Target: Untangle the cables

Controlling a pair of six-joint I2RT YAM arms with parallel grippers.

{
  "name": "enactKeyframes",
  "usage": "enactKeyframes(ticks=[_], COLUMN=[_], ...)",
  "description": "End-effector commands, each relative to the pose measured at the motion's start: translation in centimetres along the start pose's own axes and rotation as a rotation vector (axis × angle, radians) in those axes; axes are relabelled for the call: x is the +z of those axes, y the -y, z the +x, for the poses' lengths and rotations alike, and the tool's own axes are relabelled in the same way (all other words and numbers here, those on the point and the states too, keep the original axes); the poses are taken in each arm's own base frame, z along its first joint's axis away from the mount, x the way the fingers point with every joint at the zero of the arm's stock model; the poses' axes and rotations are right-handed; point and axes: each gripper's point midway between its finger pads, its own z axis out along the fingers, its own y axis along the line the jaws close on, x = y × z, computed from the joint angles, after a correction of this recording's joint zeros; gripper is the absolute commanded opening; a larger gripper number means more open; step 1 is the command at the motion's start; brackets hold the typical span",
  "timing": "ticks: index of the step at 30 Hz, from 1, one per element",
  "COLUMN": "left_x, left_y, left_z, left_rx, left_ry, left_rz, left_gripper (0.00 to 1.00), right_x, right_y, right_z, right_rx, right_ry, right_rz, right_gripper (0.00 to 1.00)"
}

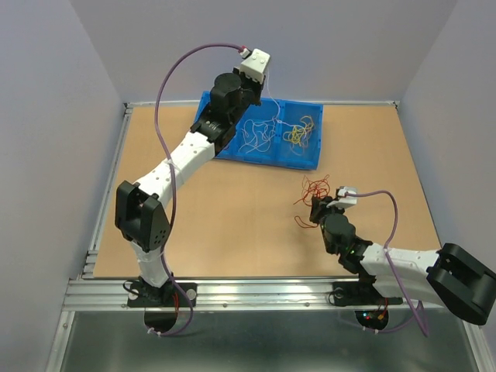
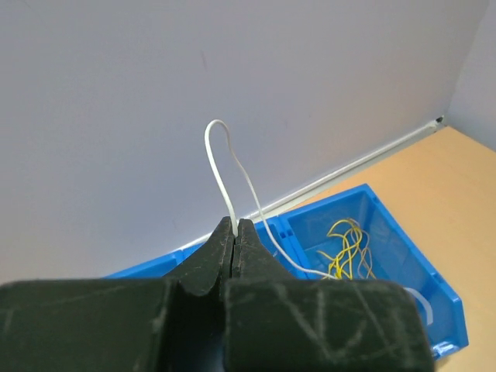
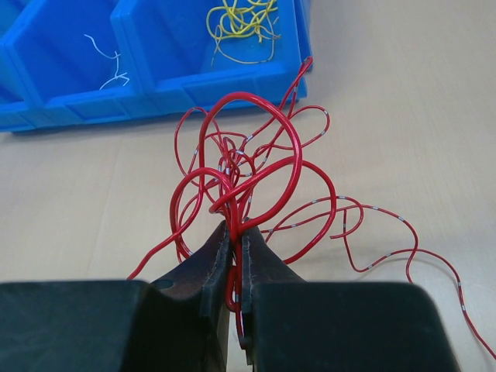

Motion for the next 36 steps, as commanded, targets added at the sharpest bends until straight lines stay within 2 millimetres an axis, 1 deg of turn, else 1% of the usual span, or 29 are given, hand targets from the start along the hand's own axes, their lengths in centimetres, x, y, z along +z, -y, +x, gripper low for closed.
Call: enactKeyframes(ticks=[1, 2, 7, 12, 13, 15, 16, 17, 19, 20, 21, 22, 23, 25, 26, 29, 33, 34, 35, 36], left_x=[0.4, 1.0, 2.7, 3.7, 3.9, 4.0, 4.2, 4.2, 4.3, 4.3, 4.4, 4.4, 4.3, 4.0, 3.6, 2.8, 2.0, 1.6, 1.4, 1.3], left_y=[-0.4, -0.4, 0.5, 0.8, 0.9, 1.6, 1.5, 1.9, 1.9, 1.8, 1.3, 1.0, 0.4, -0.4, -1.1, -2.3, -3.9, -4.7, -5.0, -5.3], left_z=[-1.6, -1.3, 2.1, 4.3, 5.1, 5.6, 6.1, 6.2, 6.2, 6.0, 5.1, 4.7, 3.5, 2.0, 0.8, -1.2, -1.8, -2.7, -2.9, -2.2], left_rx=[0.013, 0.011, 0.004, -0.023, -0.028, -0.050, -0.056, -0.061, -0.067, -0.070, -0.076, -0.080, -0.085, -0.107, -0.115, -0.148, -0.183, -0.189, -0.195, -0.196], left_ry=[0.032, 0.023, -0.067, -0.104, -0.118, -0.130, -0.140, -0.142, -0.143, -0.140, -0.123, -0.117, -0.094, -0.063, -0.039, 0.009, 0.030, 0.058, 0.071, 0.065], left_rz=[-0.015, -0.015, 0.000, 0.006, 0.010, 0.046, 0.053, 0.076, 0.086, 0.086, 0.076, 0.072, 0.063, 0.052, 0.040, 0.032, 0.007, -0.005, -0.012, -0.016], left_gripper=[0.00, 0.00, 0.00, 0.00, 0.00, 0.00, 0.00, 0.00, 0.00, 0.00, 0.00, 0.00, 0.00, 0.00, 0.00, 0.00, 0.00, 0.00, 0.00, 0.00], right_x=[-0.1, -0.2, -0.2, -0.3, -0.3, -0.3, -0.4, -0.4, -0.4, -0.4, -0.4, -0.4, -0.4, -0.3, -0.3, -0.3, -0.3, -0.3, -0.3, -0.3], right_y=[0.5, 0.5, 0.6, 0.6, 0.6, 0.6, 0.6, 0.7, 0.7, 0.7, 0.7, 0.7, 0.6, 0.7, 0.7, 0.6, 0.6, 0.6, 0.6, 0.5], right_z=[-0.3, -0.2, -0.2, -0.3, -0.3, -0.4, -0.4, -0.4, -0.4, -0.4, -0.4, -0.4, -0.4, -0.4, -0.4, -0.3, -0.3, -0.3, -0.3, -0.3], right_rx=[0.016, 0.013, 0.014, 0.016, 0.016, 0.017, 0.016, 0.018, 0.019, 0.018, 0.021, 0.018, 0.019, 0.016, 0.017, 0.016, 0.016, 0.015, 0.015, 0.015], right_ry=[0.021, 0.020, 0.020, 0.023, 0.023, 0.025, 0.025, 0.026, 0.026, 0.026, 0.027, 0.025, 0.026, 0.024, 0.026, 0.023, 0.021, 0.021, 0.021, 0.021], right_rz=[0.005, 0.004, 0.004, 0.000, 0.000, 0.000, -0.002, -0.001, -0.001, -0.001, 0.000, -0.001, -0.001, 0.002, 0.003, 0.001, 0.002, 0.001, 0.001, 0.000], right_gripper=[0.01, 0.01, 0.01, 0.01, 0.01, 0.01, 0.01, 0.01, 0.01, 0.01, 0.01, 0.01, 0.01, 0.01, 0.01, 0.01, 0.01, 0.01, 0.01, 0.01])
